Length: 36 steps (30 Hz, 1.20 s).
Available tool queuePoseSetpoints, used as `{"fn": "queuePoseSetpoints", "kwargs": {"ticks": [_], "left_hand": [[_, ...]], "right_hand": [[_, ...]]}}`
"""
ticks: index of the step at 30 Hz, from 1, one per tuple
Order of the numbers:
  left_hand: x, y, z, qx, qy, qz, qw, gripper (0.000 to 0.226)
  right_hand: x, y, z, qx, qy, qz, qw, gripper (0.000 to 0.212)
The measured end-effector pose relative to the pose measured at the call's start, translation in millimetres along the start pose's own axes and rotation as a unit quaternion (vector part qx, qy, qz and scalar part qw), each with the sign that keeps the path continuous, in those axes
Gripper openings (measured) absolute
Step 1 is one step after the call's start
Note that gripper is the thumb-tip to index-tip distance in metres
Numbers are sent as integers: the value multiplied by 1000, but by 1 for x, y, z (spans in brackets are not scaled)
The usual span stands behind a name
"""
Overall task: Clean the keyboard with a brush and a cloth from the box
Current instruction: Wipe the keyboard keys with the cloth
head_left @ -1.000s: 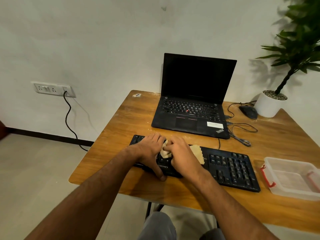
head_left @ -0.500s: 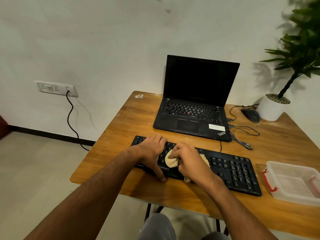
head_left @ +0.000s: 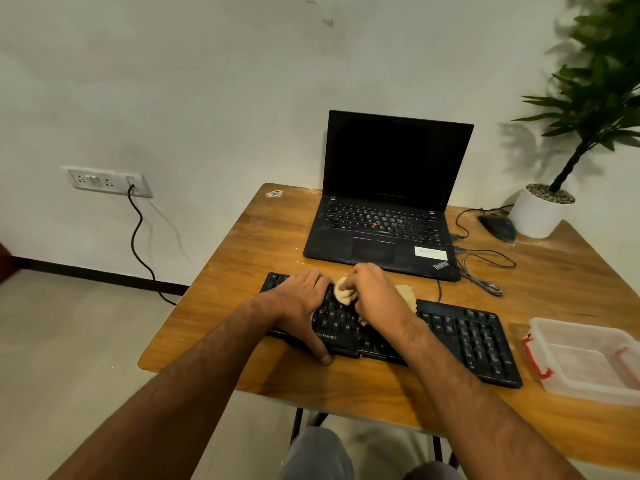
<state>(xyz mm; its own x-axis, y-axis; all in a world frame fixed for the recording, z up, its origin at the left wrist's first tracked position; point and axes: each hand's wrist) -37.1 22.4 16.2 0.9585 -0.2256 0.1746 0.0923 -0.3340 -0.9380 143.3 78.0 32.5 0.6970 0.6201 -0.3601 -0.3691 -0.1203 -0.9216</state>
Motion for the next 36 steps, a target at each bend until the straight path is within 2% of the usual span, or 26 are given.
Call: {"fn": "queuePoseSetpoints", "kwargs": {"ticks": [6,10,14,17,19,23,26,28,30,32,34,36], "left_hand": [[-1,3,0,5,3,-6,1000,146],[-2,4,1,7,5,1,1000,145],[-1,2,1,3,4,5,1000,141],[-1,2,0,4,4,18,1000,132],[-1,2,0,7,5,10,1000,136],[-3,2,-1,6,2,-7,1000,146],[-4,5,0,10,5,-18,1000,147],[-4,5,1,9,5,-20,1000,147],[-3,4,1,9,5,-16,1000,146],[-1,2,1,4,5,-6,1000,142],[-1,2,1,11,11,9,1000,133],[-2,2,0,17,17,14,1000,130]], "right_hand": [[32,-18,-8,-20,86,-26,996,34],[36,-33,-7,-70,151,-42,985,29],[-2,-19,4,3,87,-11,996,31],[-25,0,10,-24,36,-36,998,29],[-20,3,8,-24,23,-44,998,28],[5,-7,-8,-13,42,-64,997,28],[25,-27,-17,-55,93,-67,992,21],[29,-36,-17,-72,128,-60,987,24],[21,-35,-10,-39,127,-53,990,18],[2,-25,-4,-21,82,-28,996,23],[-18,-9,-2,-37,20,-13,999,29],[-23,2,-5,-43,-5,-19,999,29]]}}
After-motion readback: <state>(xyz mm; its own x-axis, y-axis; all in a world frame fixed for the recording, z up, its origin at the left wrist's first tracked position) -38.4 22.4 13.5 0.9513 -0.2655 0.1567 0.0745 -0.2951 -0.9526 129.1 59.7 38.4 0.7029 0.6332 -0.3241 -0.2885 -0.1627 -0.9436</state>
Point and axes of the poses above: each hand's wrist, its own z-axis towards the middle knuckle, its own y-axis out of the palm, x = y × z, and after that the axes turned 8 degrees about y, right-handed
